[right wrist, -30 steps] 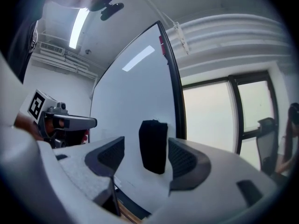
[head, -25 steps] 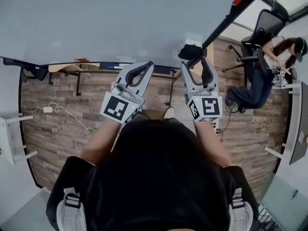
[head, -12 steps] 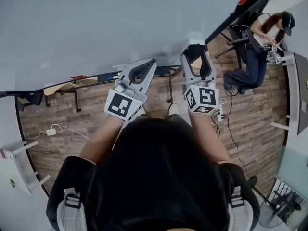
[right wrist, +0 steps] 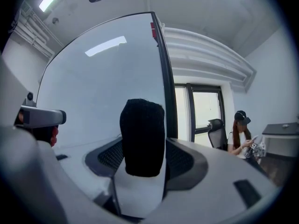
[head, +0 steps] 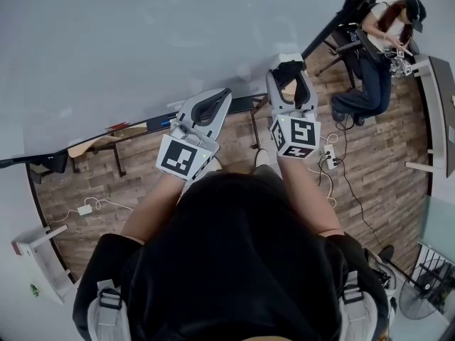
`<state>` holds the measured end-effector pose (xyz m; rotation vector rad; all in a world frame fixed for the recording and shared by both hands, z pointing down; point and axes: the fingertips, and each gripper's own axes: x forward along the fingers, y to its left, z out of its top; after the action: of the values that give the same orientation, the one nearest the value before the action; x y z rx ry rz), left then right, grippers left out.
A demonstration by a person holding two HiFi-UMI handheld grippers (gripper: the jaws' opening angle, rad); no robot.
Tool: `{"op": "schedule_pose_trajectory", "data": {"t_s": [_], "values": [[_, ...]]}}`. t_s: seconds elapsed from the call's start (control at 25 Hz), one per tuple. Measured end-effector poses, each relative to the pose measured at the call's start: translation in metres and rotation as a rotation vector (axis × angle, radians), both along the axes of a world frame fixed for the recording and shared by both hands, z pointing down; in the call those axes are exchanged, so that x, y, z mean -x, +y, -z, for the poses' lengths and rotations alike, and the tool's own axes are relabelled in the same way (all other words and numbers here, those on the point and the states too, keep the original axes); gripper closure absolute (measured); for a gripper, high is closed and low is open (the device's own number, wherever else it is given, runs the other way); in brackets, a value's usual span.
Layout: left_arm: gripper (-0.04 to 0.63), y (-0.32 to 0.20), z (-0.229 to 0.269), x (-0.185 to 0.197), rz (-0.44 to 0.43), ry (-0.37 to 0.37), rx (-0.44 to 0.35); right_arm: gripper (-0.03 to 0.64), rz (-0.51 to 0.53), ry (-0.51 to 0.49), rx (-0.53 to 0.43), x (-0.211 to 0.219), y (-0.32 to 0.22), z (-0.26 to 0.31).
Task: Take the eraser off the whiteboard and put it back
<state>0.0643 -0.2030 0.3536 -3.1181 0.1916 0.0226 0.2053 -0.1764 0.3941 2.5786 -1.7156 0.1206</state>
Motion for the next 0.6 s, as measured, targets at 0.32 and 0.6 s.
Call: {"op": "schedule_pose_trajectory", "data": {"t_s": [0.32, 0.6], "values": [[0.600, -0.0013, -0.0028, 0.0012, 0.004, -0.008, 0.008, 0.388, 0.000, 0.001, -0.008, 0.0015, -0.0025, 0.0009], [0.600, 0.0001, -0.0058, 0.0012, 0.032, -0.021, 0.007, 0.396, 0.044, -0.013, -0.023, 0.0024, -0.0011, 0.0031]]}}
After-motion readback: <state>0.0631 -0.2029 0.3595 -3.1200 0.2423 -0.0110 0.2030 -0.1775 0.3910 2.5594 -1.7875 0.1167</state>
